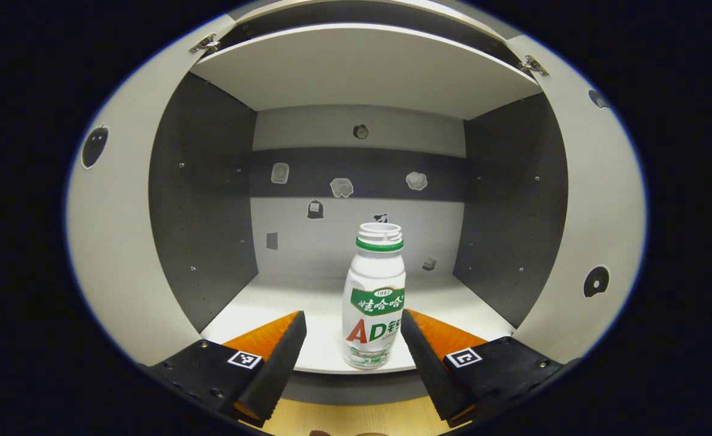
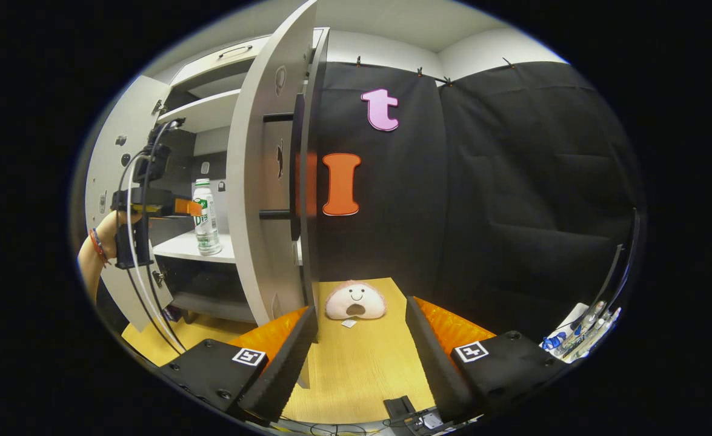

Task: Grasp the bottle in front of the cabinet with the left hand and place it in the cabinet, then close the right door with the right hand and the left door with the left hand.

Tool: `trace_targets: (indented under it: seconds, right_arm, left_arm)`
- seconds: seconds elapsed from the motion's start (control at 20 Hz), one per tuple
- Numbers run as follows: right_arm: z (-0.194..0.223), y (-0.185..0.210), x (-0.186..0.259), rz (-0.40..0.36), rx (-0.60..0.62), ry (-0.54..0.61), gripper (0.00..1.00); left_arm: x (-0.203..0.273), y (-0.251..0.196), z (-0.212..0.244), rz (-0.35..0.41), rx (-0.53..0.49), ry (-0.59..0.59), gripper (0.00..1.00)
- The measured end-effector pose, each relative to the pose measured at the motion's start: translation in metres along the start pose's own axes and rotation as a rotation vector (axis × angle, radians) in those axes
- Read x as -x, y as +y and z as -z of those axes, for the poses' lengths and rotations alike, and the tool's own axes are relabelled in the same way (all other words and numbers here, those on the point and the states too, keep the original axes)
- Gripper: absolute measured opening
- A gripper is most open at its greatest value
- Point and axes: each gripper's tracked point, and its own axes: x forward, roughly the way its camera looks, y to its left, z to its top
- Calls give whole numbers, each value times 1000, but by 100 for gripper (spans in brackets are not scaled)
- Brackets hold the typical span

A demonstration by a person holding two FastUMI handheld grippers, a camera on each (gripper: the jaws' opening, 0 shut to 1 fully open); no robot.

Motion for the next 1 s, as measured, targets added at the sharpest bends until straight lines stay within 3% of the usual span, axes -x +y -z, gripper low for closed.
trace_targets:
  seconds: [0.05,0.45,0.5,0.6,0.65,1.0]
  right_arm:
    - [1,-1,-3,3,-2,-5,97]
    - [18,-9,-24,0,13,-22,97]
    - [21,-9,-28,-2,1,-19,92]
    - [22,-4,-37,-18,-10,-18,92]
    - [22,-2,-41,-22,-5,-21,97]
    - [26,21,-55,-43,-4,-26,100]
  left_arm:
    - [12,3,-1,0,9,-11,95]
    - [139,49,-8,-24,55,-95,97]
    - [155,55,-8,-26,64,-105,95]
    - [185,72,-10,-38,74,-128,94]
    - [198,81,-8,-45,74,-135,93]
    - [267,128,19,-84,94,-125,95]
